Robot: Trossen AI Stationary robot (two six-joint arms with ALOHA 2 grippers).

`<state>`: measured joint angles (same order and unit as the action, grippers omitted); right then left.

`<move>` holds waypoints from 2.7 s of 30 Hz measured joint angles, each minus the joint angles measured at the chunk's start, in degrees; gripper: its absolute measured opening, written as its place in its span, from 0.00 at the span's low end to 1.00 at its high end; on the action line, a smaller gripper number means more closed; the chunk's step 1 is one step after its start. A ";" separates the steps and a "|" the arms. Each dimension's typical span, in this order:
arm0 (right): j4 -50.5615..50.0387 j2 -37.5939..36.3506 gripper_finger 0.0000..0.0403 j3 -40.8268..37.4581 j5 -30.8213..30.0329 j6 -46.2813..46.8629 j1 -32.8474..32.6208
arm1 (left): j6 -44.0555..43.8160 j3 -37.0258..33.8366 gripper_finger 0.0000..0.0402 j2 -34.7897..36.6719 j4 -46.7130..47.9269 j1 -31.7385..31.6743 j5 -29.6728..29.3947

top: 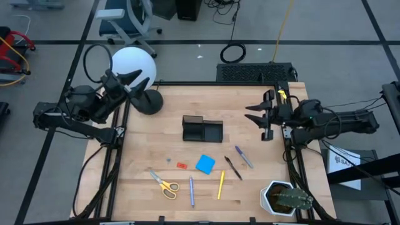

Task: Pick and place office supplies into organizer
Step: Put the gray pen into the desk organizer

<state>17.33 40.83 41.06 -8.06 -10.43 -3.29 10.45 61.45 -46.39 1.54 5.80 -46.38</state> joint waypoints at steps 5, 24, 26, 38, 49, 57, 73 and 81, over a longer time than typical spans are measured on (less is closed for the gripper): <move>-4.70 2.29 0.27 3.50 -10.52 -1.28 -4.25 | -0.12 0.00 0.50 -0.13 0.02 0.00 0.19; -13.50 10.15 0.27 8.94 -43.00 -0.37 -11.52 | -0.23 0.00 0.50 -0.11 -0.02 0.00 0.31; -14.49 10.15 0.27 8.94 -45.02 0.80 -12.43 | -0.21 0.00 0.50 -0.11 -0.02 0.00 0.31; -21.88 10.84 0.27 9.33 -55.22 6.52 -18.46 | -0.23 0.00 0.50 -0.11 -0.02 0.01 0.34; -64.32 25.06 0.27 33.56 -42.67 34.48 -14.66 | -0.21 0.00 0.50 -0.11 -0.06 0.01 0.36; -96.33 37.08 0.27 47.50 -25.28 51.91 -10.11 | -0.21 0.00 0.50 -0.11 -0.05 0.02 0.36; -103.28 44.63 0.27 53.44 -5.17 57.57 -5.84 | -0.21 0.00 0.50 -0.11 -0.02 0.02 0.36; -102.88 47.32 0.27 53.10 -5.06 60.72 -7.97 | -0.19 0.00 0.50 -0.11 -0.04 0.02 0.36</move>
<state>-85.56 88.15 94.15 -13.13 50.29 -11.26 10.26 61.45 -46.50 1.50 5.82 -46.02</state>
